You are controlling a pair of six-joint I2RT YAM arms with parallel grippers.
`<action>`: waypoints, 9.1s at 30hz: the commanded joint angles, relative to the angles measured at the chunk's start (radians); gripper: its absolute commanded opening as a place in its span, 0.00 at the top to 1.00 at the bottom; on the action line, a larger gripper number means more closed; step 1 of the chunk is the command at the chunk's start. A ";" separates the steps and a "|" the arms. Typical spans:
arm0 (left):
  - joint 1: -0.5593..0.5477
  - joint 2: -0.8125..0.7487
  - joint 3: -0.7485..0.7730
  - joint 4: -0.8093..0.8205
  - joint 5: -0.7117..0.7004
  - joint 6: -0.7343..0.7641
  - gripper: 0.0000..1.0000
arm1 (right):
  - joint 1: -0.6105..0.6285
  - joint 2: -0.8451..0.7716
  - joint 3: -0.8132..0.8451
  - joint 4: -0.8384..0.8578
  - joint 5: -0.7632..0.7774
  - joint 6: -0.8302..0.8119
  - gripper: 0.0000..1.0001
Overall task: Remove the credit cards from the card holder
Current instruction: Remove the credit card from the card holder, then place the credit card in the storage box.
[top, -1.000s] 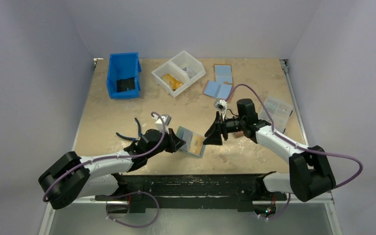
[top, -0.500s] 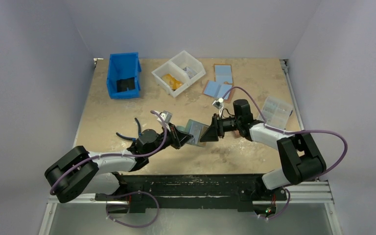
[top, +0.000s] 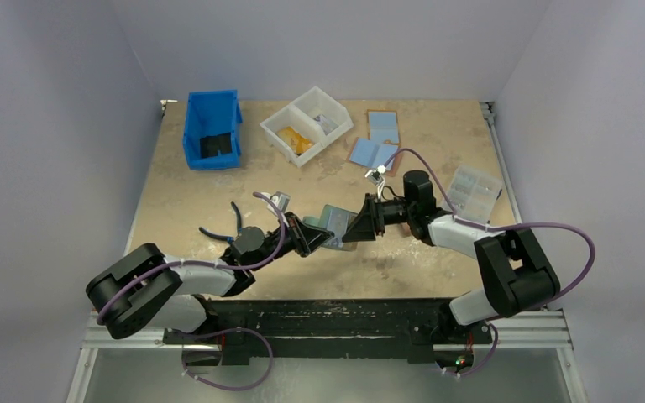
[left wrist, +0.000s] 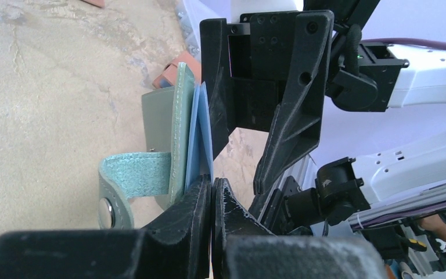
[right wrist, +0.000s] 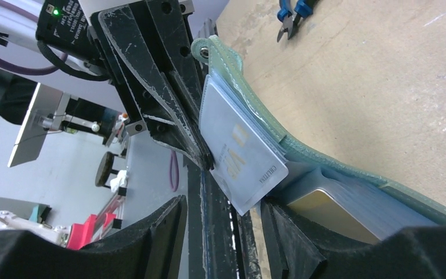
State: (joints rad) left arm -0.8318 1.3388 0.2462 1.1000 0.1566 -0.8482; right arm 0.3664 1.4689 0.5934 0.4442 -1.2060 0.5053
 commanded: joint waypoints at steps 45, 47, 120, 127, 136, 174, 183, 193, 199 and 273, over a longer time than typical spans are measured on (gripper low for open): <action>0.059 0.015 0.016 0.112 0.153 -0.177 1.00 | 0.000 -0.038 0.053 -0.070 -0.082 -0.072 1.00; 0.071 0.019 0.006 0.124 0.158 -0.189 1.00 | -0.001 -0.035 0.055 -0.077 -0.083 -0.079 1.00; 0.229 0.628 -0.274 0.649 0.144 -0.387 0.80 | -0.029 0.246 0.347 -0.873 0.181 -0.758 1.00; 0.229 0.513 -0.304 0.568 0.122 -0.365 0.77 | -0.029 0.194 0.365 -0.927 0.156 -0.837 1.00; 0.229 0.072 -0.286 0.064 0.060 -0.244 0.76 | -0.029 0.125 0.385 -1.002 0.151 -0.938 1.00; 0.221 -0.254 0.496 -0.866 0.386 0.274 0.16 | -0.033 -0.025 0.510 -1.391 0.117 -1.399 1.00; 0.073 -0.116 0.542 -0.849 0.282 0.403 0.18 | -0.035 -0.013 0.512 -1.406 0.103 -1.415 1.00; 0.046 0.009 0.550 -0.716 0.341 0.431 0.38 | -0.035 0.000 0.517 -1.423 0.099 -1.433 1.00; 0.045 0.066 0.569 -0.713 0.415 0.429 0.66 | -0.035 0.014 0.526 -1.447 0.093 -1.453 1.00; 0.241 -0.357 0.604 -1.304 -0.360 0.322 0.08 | -0.063 0.285 1.175 -1.003 0.311 -0.645 1.00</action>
State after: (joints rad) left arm -0.5972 1.0489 0.8158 0.0238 -0.1276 -0.6659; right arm 0.3019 1.7699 1.7226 -0.7914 -1.1000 -0.3138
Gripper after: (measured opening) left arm 0.904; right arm 0.024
